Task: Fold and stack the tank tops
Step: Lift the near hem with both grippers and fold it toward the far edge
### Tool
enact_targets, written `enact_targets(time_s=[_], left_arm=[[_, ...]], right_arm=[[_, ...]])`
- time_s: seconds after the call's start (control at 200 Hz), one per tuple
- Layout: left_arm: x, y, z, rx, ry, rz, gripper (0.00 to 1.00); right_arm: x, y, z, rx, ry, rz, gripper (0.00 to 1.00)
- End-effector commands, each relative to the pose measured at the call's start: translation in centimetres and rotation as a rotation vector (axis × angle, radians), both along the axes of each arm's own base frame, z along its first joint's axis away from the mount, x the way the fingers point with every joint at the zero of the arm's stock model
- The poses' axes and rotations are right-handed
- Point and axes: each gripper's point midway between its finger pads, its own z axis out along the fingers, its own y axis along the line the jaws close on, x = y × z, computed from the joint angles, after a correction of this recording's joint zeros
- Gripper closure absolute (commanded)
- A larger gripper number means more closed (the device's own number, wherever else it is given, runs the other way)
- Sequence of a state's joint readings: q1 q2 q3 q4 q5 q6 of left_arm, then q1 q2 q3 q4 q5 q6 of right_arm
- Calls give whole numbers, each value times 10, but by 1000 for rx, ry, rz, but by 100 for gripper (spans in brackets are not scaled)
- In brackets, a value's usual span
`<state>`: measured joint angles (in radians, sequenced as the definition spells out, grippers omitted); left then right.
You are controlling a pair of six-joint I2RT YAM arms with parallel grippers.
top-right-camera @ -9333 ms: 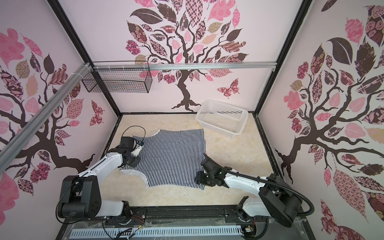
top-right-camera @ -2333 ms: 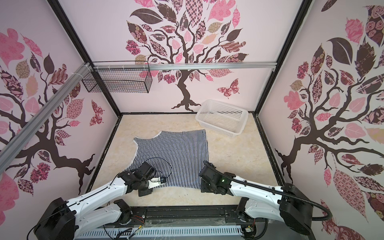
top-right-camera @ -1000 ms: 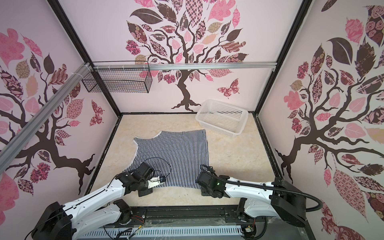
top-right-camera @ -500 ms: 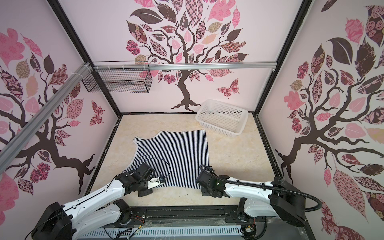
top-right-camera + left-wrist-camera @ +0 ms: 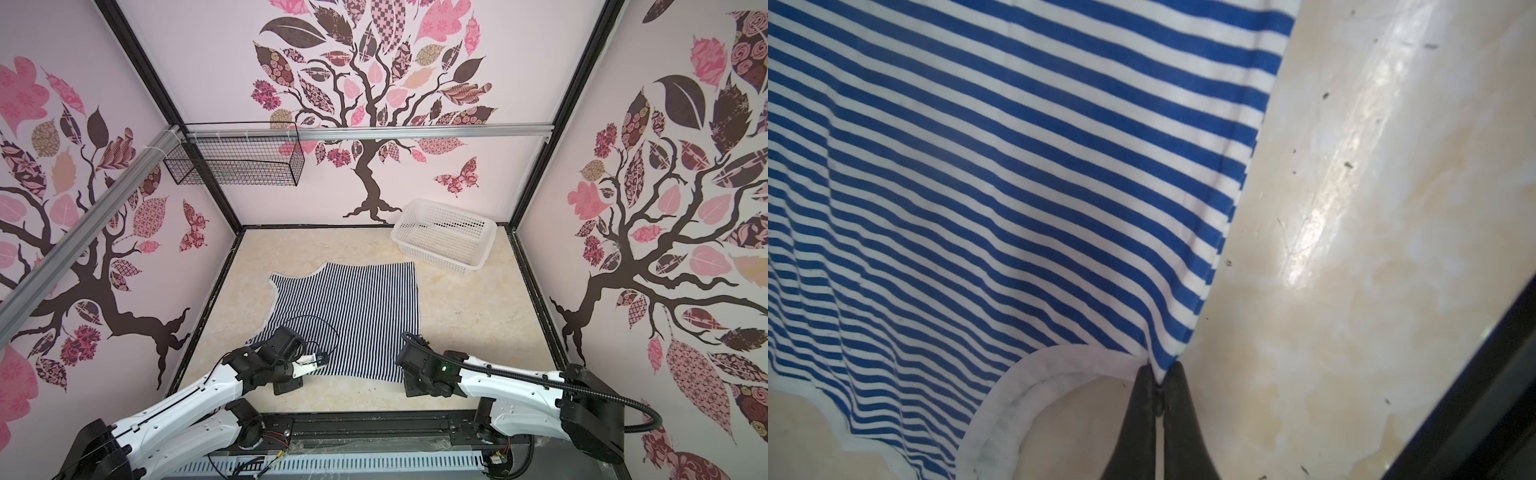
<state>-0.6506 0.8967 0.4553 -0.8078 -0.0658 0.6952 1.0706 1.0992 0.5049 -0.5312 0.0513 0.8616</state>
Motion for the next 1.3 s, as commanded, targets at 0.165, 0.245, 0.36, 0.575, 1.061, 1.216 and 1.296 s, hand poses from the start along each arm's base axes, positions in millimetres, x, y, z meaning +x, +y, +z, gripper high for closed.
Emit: enact_targets(time_s=[0.165, 0.245, 0.36, 0.575, 1.061, 1.216, 1.296], left_arm=[[-4, -1, 27, -42, -29, -6, 97], [-4, 0, 31, -39, -32, -5, 97], [1, -1, 37, -40, -55, -9, 97], [16, -10, 45, -43, -93, -16, 98], [71, -17, 62, -110, -184, 43, 100], [85, -23, 60, -94, -187, 31, 100], [93, -24, 59, -79, -190, 36, 100]], right_arm=[[-3, 1, 26, 28, -8, 39, 100], [-1, 0, 33, 40, -25, 33, 100], [3, 2, 45, 53, -52, 29, 100], [17, 6, 71, 51, -129, 29, 100], [55, -13, 94, 13, -217, -28, 100], [66, -8, 92, -16, -230, -16, 100], [73, -9, 91, -32, -232, -23, 100]])
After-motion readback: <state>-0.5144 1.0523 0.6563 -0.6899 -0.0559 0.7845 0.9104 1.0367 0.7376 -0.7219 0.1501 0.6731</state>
